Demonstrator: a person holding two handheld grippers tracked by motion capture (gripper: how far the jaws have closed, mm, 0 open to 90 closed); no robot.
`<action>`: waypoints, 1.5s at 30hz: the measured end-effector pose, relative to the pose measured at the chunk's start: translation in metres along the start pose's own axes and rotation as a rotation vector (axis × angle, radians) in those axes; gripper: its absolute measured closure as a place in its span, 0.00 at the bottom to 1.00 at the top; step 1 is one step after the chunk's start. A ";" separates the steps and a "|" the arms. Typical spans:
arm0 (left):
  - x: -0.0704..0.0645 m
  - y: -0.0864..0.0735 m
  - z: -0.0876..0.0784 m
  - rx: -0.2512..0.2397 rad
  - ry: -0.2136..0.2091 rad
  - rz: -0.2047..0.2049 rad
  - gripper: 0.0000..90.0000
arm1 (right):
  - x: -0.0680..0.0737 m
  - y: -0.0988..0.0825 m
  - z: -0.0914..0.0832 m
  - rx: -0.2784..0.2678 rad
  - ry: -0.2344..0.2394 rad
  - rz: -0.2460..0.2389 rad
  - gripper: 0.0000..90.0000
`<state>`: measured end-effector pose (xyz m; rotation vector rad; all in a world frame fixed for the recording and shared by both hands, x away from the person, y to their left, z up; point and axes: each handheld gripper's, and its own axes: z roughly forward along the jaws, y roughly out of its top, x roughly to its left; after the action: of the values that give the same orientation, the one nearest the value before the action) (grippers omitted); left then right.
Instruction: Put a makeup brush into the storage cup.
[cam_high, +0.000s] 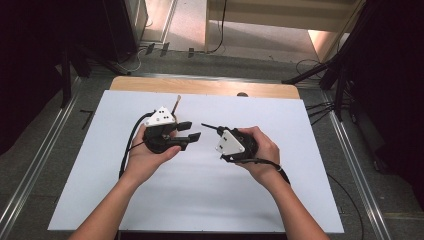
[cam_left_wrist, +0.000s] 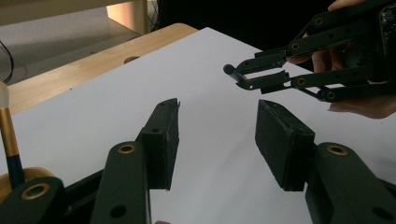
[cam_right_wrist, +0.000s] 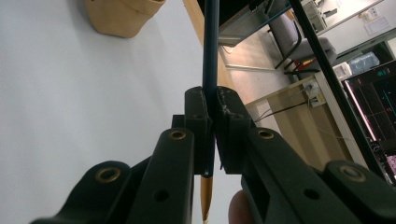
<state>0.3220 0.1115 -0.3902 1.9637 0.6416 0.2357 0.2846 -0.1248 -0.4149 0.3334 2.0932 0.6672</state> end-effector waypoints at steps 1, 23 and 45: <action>0.000 0.000 0.000 0.002 -0.001 -0.001 0.56 | 0.001 0.000 0.000 -0.002 -0.001 -0.005 0.95; -0.003 0.012 0.012 0.080 -0.008 -0.004 0.67 | 0.008 0.005 0.003 -0.003 0.000 -0.067 0.95; -0.005 0.020 0.026 0.167 -0.006 -0.070 0.78 | 0.014 0.008 0.003 -0.014 0.007 -0.100 0.95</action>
<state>0.3355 0.0817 -0.3845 2.0960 0.7456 0.1369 0.2794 -0.1104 -0.4211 0.2171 2.0957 0.6237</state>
